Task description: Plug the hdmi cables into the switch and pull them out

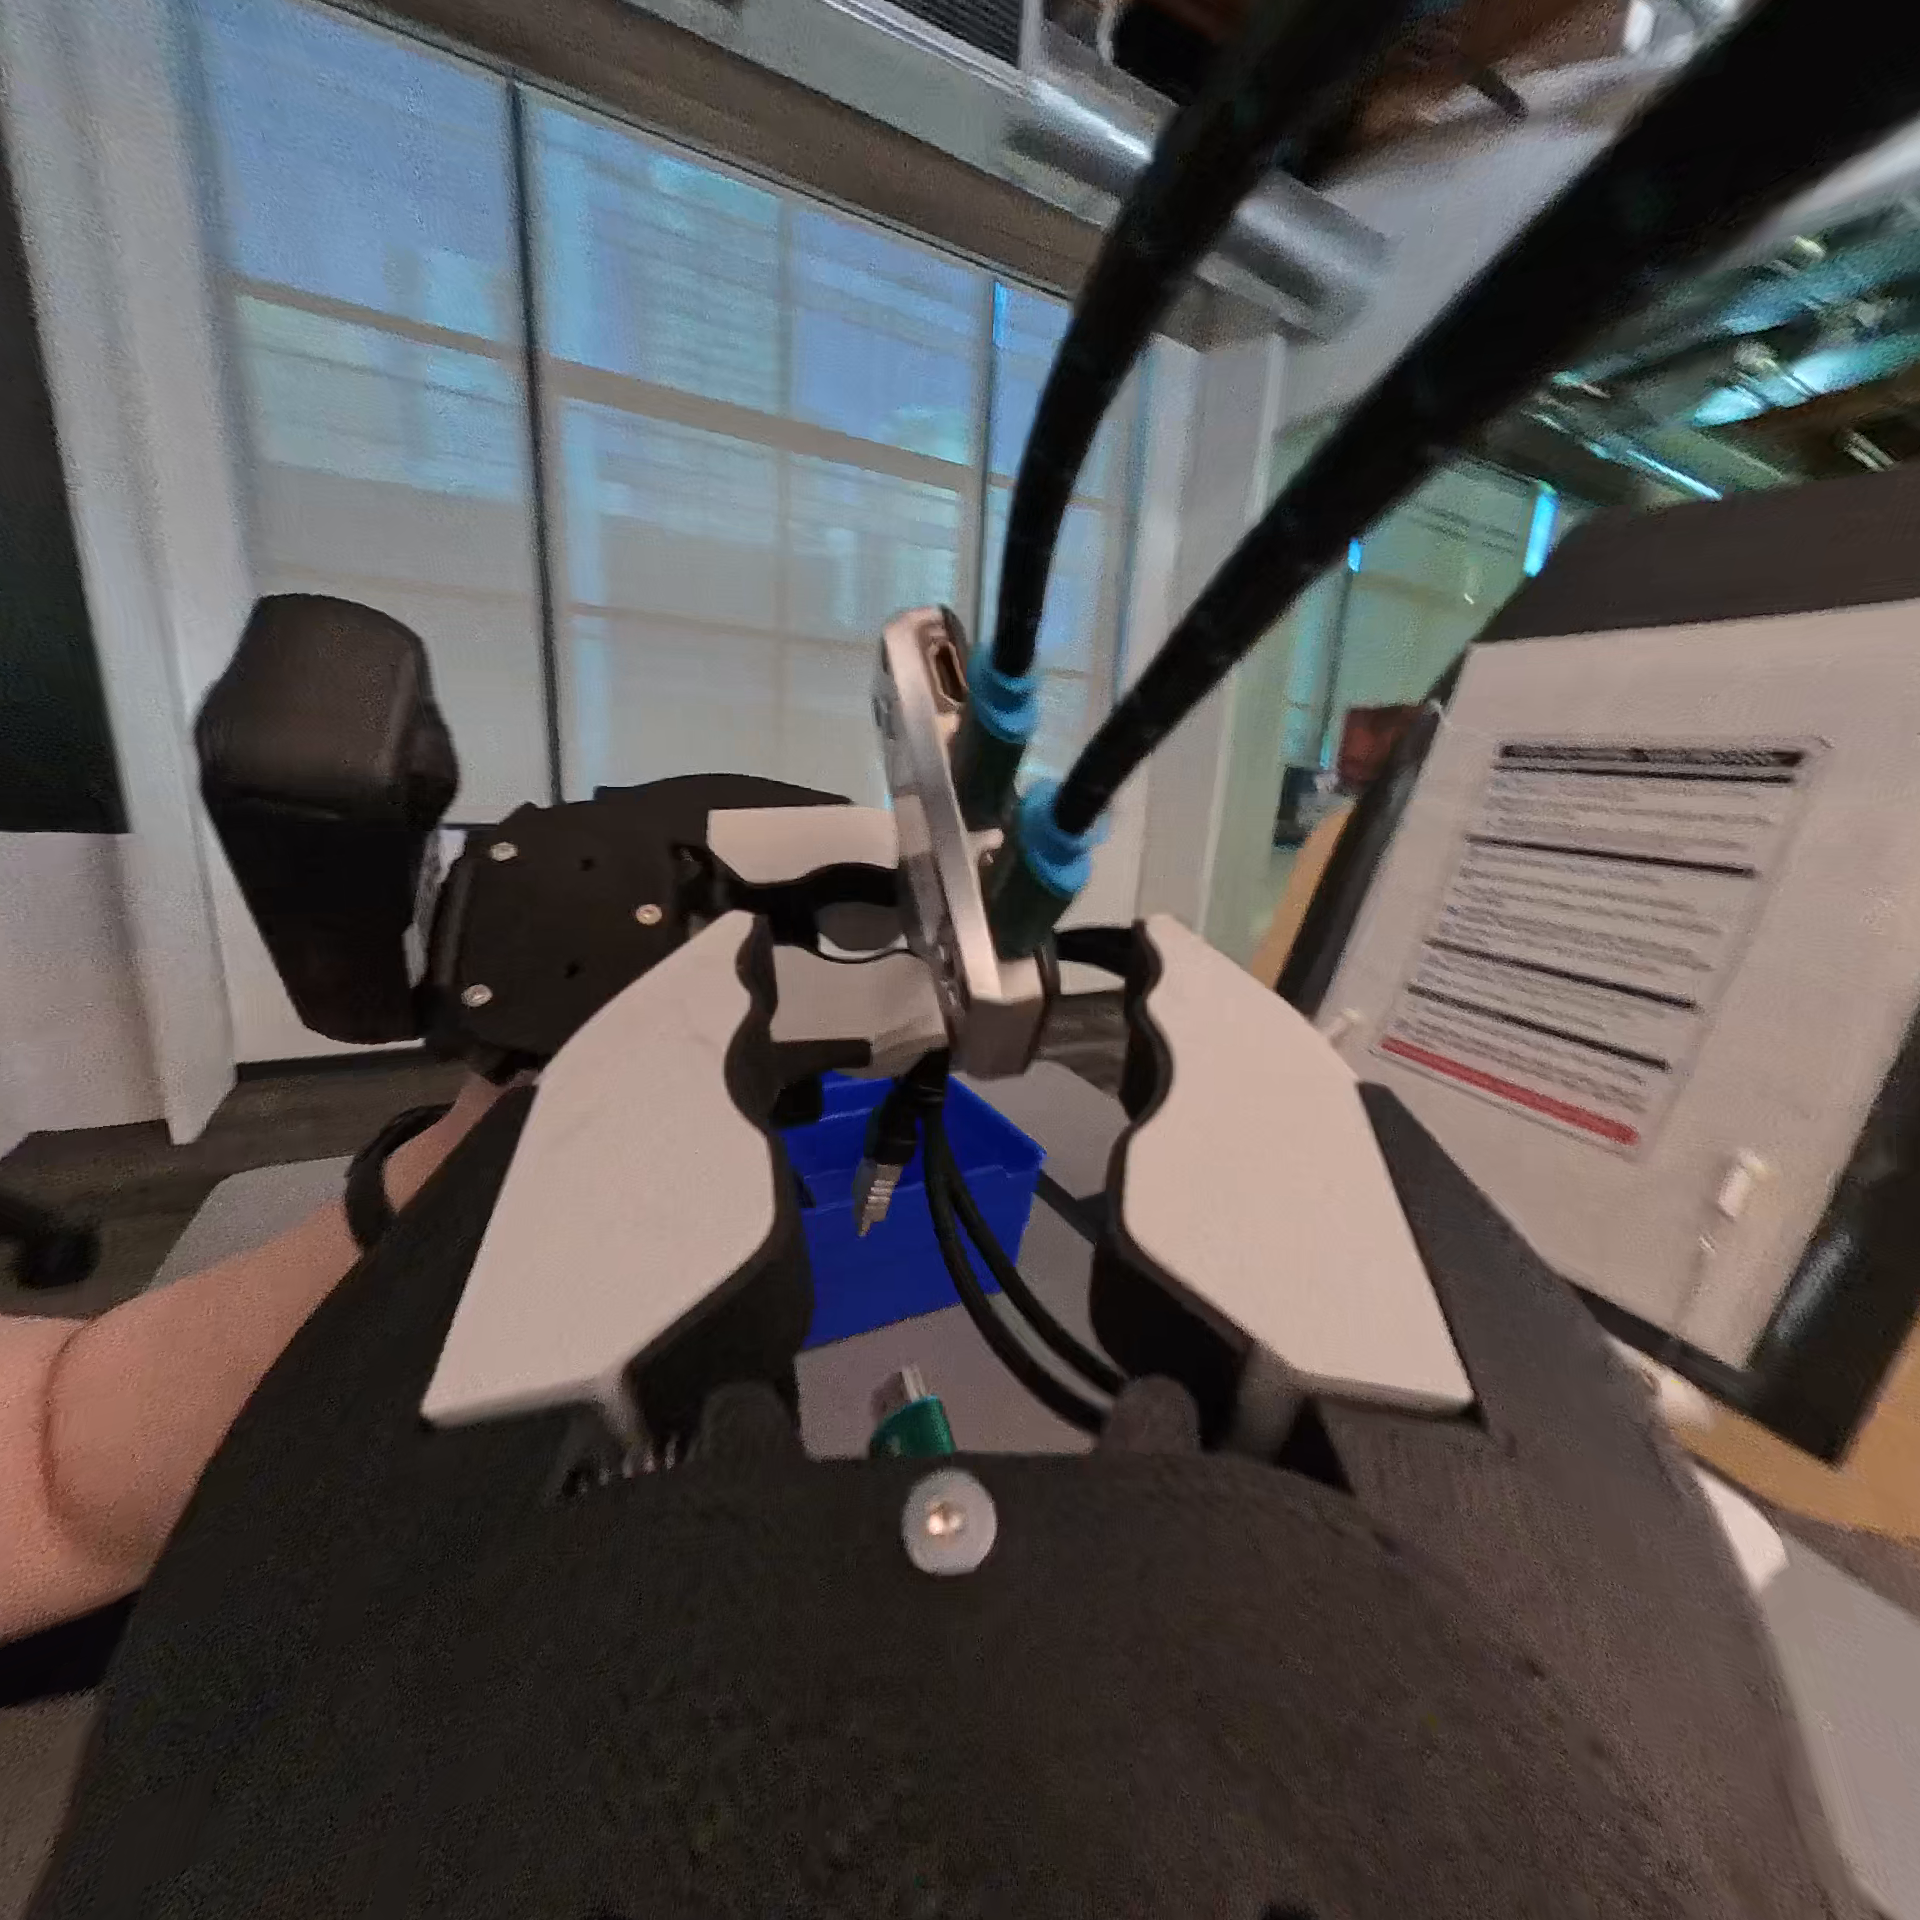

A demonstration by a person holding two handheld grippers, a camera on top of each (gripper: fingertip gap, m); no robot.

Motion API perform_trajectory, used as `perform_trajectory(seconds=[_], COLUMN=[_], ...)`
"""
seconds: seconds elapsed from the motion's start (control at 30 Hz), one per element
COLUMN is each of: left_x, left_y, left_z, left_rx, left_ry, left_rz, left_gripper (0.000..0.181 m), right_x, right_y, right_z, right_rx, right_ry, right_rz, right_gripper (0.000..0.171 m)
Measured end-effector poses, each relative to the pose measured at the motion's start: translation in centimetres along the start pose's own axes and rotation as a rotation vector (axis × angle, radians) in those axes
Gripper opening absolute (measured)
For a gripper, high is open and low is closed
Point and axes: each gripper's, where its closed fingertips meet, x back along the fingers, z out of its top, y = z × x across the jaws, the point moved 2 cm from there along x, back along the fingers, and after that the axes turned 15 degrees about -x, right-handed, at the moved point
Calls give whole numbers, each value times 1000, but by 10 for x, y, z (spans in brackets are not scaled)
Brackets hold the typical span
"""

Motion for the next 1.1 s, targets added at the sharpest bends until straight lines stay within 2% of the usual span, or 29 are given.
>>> perform_trajectory(seconds=[0.07, 0.17, 0.2, 0.23, 0.3, 0.43, 0.53, 0.6, 0.67, 0.77, 0.8, 0.83, 0.87, 0.9, 1.07, 1.1], left_x=[0, 0, 1, 2, 6, 21, 44, 63, 75, 77, 76, 76, 76, 78, 73, 73], left_y=[7, 20, 23, 24, 28, 31, 9, 0, 0, 19, 28, 34, 37, 43, 67, 75], left_z=[4, 10, 13, 16, 21, 20, 15, 23, 31, 36, 37, 41, 45, 48, 48, 47], left_rx=[-13, -28, -36, -50, -68, -85, -53, 47, 95, 10, -31, -67, -107, -152, -210, -257], left_ry=[17, 40, 52, 65, 98, 177, 263, 382, 458, 457, 457, 471, 502, 533, 530, 526], left_rz=[-13, -42, -40, -31, -43, -181, -183, -248, -307, -367, -382, -370, -331, -308, -379, -403], left_gripper=[21, 22, 22, 21, 22, 25, 30, 40, 57, 70, 70, 61, 40, 34, 37, 33], right_x=[1, 1, 3, 7, 11, 20, 29, 32, 35, 35, 36, 36, 37, 38, 42, 41], right_y=[-1, 4, 9, 8, 4, -1, 0, -1, -10, -22, -25, -29, -31, -31, -28, -28], right_z=[-4, -12, -13, -13, -12, -4, -5, -7, -15, -23, -26, -29, -32, -34, -54, -58], right_rx=[48, 144, 189, 252, 319, 539, 763, 873, 993, 1049, 1069, 1091, 1112, 1138, 1214, 1238], right_ry=[-5, -42, -64, -74, -121, -174, -232, -257, -274, -289, -291, -296, -301, -307, -391, -407], right_rz=[40, 7, -31, -25, -9, -38, -55, -56, 28, 95, 121, 147, 168, 181, 282, 288], right_gripper=[52, 39, 26, 23, 23, 23, 23, 23, 23, 23, 23, 23, 23, 23, 23, 23])
